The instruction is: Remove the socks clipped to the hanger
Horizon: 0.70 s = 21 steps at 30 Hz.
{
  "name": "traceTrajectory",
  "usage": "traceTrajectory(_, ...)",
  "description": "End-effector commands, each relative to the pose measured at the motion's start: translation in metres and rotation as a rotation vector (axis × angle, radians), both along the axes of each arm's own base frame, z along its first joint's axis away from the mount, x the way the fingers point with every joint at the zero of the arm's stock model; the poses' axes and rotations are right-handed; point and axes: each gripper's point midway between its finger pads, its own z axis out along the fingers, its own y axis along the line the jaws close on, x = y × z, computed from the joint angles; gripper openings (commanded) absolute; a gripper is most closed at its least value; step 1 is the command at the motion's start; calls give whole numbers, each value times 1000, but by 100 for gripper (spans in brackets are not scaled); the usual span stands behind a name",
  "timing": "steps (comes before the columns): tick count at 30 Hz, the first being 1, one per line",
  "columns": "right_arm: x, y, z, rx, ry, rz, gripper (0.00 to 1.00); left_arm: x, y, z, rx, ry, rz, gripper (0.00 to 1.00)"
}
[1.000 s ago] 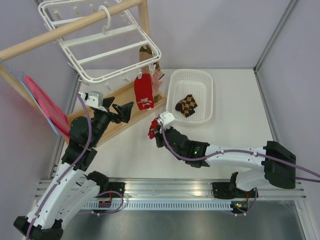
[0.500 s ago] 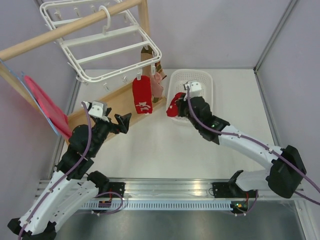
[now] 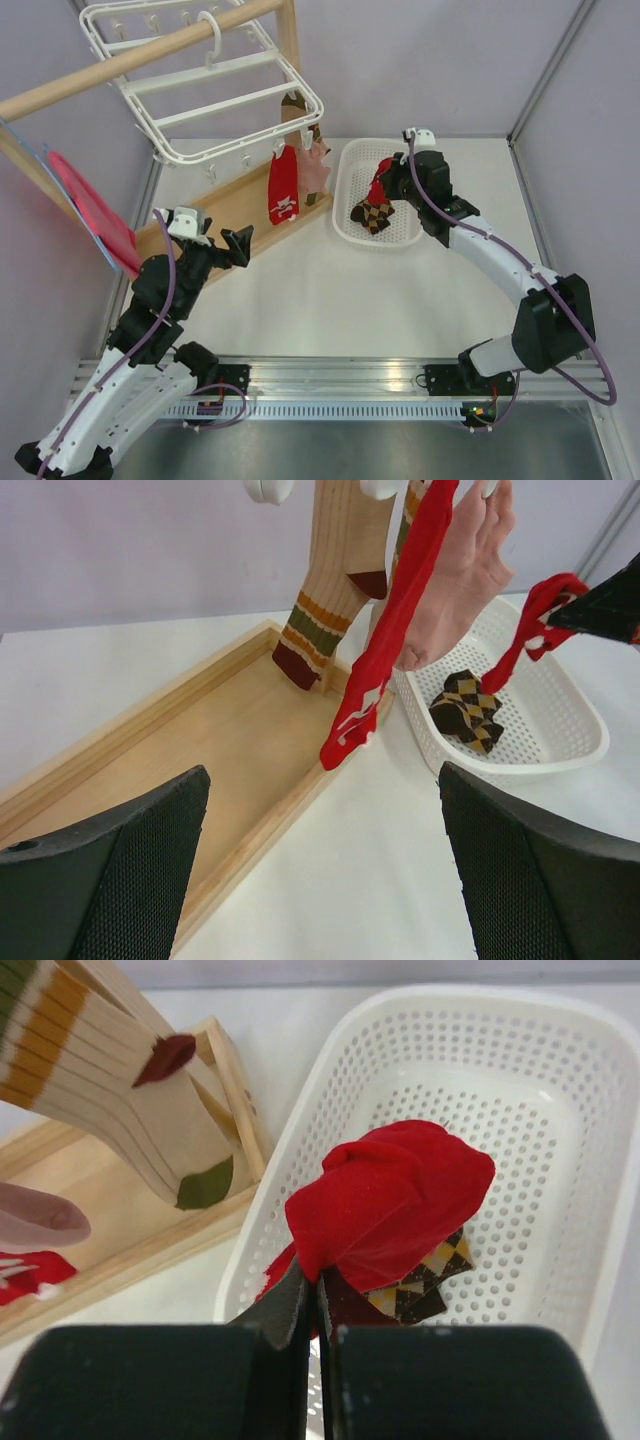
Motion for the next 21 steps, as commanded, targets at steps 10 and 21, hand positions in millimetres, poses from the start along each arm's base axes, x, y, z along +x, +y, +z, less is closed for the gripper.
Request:
traceTrajectory(10,-2,6,-39,-18,122,31,98,-1,6,3,11,-10,24,98)
traceTrajectory(21,-18,-1,-39,-37,125,37,98,-3,-4,5,27,-19,-36,99)
